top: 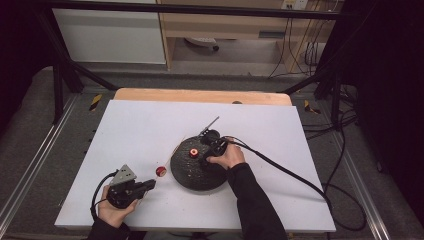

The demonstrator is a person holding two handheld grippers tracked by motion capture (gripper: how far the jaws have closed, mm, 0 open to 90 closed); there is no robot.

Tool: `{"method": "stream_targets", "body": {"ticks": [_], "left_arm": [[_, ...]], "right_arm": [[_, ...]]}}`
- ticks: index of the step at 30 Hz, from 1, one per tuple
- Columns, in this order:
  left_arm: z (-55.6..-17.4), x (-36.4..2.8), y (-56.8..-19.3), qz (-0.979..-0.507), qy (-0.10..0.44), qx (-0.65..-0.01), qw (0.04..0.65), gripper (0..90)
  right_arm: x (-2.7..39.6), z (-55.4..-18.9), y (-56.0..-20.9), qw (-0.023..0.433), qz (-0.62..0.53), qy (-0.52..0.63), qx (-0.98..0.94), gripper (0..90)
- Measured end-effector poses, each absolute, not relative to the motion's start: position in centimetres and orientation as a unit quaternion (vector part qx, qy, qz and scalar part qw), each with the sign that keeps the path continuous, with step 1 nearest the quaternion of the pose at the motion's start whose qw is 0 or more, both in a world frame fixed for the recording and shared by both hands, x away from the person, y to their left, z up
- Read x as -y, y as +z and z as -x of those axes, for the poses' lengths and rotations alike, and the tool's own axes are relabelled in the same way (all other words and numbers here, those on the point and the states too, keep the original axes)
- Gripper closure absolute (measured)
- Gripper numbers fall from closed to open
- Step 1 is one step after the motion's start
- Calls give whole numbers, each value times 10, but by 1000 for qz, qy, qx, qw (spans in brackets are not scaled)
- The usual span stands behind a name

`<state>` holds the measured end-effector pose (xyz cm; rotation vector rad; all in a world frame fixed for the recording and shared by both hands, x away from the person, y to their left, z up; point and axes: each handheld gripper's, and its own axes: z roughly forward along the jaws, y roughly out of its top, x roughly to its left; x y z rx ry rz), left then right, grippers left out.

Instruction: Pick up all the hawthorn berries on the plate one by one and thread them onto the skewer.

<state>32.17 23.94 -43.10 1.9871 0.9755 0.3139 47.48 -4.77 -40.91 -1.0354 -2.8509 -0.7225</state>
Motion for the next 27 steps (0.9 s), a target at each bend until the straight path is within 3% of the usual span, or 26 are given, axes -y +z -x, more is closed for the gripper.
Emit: {"method": "stream_targets", "body": {"ticks": [27], "left_arm": [[-321,-238,-431,-801,127,-391,436,885]], "right_arm": [[52,-472,-398,16,338,-242,909,633]]}}
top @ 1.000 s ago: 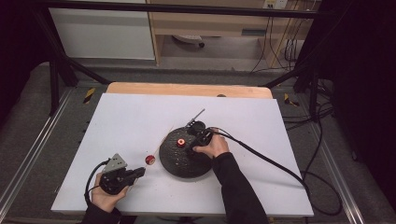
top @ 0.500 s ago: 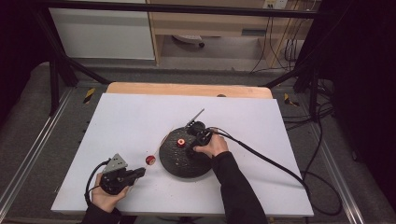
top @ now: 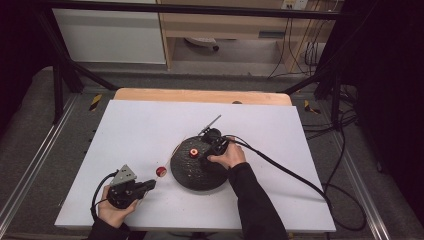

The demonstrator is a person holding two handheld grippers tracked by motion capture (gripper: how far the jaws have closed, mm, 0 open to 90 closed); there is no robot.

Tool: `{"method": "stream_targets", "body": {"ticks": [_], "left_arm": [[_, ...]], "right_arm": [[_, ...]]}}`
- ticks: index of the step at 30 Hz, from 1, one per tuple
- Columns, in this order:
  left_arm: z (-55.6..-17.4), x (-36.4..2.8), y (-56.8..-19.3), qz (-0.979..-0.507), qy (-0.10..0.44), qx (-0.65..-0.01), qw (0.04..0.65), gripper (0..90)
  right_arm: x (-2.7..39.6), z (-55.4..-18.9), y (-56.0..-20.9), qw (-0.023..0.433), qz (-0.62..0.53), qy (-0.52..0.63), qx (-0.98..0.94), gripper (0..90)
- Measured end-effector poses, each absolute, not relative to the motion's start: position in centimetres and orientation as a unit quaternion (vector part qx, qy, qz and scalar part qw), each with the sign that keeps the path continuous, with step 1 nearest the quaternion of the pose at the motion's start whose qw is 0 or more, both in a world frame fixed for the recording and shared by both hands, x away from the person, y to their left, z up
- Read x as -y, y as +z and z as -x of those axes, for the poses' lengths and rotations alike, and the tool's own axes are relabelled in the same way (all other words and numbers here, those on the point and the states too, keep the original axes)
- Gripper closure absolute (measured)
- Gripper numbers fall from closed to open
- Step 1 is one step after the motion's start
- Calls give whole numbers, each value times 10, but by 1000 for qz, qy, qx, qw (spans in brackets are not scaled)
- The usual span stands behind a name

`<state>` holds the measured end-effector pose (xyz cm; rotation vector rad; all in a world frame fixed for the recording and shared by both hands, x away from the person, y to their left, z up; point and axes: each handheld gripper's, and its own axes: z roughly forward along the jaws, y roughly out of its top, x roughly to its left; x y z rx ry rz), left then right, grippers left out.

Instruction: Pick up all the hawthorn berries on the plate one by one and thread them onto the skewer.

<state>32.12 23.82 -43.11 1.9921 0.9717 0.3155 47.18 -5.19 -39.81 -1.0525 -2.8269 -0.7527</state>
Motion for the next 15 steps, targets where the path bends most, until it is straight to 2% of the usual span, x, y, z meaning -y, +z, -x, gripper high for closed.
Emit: {"method": "stream_targets", "body": {"ticks": [15], "left_arm": [[-320,-235,-431,-801,129,-389,437,885]], "right_arm": [[65,-456,-379,5,349,-309,885,634]]}}
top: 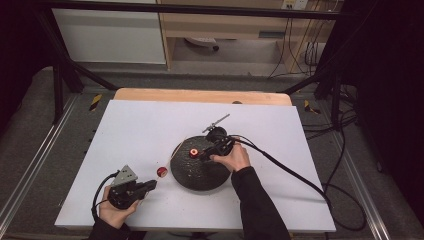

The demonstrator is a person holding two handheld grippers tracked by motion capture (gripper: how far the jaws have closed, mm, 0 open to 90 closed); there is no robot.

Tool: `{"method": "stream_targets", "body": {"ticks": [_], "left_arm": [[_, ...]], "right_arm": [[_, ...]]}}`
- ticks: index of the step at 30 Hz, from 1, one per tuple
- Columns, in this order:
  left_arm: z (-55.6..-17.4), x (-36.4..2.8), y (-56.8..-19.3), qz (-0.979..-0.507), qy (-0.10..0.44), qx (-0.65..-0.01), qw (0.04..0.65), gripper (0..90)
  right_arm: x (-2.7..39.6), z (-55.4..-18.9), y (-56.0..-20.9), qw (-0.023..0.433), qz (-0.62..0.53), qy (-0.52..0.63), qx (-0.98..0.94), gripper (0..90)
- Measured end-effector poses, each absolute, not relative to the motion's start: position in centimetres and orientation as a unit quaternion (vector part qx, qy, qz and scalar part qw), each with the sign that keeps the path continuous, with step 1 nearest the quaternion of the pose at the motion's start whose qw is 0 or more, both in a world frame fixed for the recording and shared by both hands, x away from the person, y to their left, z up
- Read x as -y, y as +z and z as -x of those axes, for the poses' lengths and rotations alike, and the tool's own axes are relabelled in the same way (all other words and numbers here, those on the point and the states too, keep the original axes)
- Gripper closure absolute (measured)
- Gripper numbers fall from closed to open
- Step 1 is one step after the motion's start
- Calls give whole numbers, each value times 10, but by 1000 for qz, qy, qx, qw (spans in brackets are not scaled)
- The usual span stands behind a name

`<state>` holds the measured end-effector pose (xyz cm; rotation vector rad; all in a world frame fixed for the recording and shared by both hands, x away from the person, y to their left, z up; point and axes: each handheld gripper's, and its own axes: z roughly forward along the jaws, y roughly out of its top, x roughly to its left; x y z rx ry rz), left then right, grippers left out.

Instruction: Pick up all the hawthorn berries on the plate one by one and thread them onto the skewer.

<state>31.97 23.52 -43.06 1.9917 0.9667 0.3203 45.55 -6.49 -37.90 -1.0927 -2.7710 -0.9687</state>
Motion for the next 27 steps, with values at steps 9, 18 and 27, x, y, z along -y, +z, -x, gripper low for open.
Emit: {"method": "stream_targets", "body": {"ticks": [9,18,27], "left_arm": [[-318,-232,-431,-802,127,-387,437,885],[-317,-229,-432,-801,125,-387,438,885],[-316,-226,-432,-803,123,-384,438,885]], "right_arm": [[77,-442,-379,1,357,-371,857,634],[87,-427,-388,-1,369,-426,826,635],[96,-416,-401,-2,390,-482,785,635]]}}
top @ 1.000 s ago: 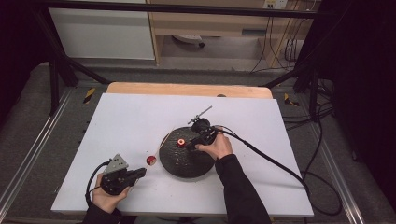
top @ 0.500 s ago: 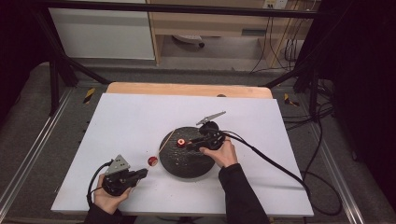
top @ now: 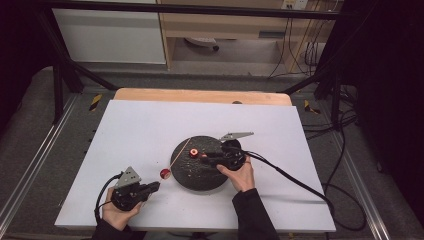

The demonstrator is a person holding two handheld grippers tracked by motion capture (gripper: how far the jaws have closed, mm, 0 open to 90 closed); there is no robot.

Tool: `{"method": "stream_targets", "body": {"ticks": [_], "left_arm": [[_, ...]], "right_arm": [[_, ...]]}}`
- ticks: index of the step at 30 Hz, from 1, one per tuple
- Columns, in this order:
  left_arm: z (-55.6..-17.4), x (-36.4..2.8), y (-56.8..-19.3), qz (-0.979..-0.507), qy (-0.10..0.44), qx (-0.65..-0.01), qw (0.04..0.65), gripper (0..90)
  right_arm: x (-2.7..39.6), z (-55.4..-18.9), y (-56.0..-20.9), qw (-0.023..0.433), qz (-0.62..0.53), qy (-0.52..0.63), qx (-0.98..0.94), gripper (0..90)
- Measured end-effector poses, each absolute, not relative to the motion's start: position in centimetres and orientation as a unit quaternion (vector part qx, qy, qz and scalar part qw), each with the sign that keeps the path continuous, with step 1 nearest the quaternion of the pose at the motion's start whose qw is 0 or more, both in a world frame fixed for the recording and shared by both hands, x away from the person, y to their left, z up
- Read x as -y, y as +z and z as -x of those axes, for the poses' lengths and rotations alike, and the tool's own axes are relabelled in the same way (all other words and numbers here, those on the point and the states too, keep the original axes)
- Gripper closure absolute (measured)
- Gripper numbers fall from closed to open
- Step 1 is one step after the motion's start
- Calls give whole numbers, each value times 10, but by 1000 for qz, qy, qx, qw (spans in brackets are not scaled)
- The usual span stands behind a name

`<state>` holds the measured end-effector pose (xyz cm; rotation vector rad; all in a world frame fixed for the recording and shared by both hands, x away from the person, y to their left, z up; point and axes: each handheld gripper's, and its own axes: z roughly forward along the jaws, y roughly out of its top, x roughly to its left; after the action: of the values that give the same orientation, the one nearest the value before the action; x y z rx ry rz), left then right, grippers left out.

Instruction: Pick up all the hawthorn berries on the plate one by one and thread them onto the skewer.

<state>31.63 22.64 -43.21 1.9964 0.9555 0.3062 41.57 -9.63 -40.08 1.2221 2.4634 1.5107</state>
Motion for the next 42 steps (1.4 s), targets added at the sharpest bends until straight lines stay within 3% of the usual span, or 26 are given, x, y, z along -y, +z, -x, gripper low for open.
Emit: {"method": "stream_targets", "body": {"ticks": [14,42], "left_arm": [[-312,-218,-434,-803,123,-381,442,885],[-306,-212,-434,-798,123,-379,451,884]], "right_arm": [[106,-403,-414,17,-425,571,-702,635],[102,-406,-407,60,-457,661,-592,636]]}}
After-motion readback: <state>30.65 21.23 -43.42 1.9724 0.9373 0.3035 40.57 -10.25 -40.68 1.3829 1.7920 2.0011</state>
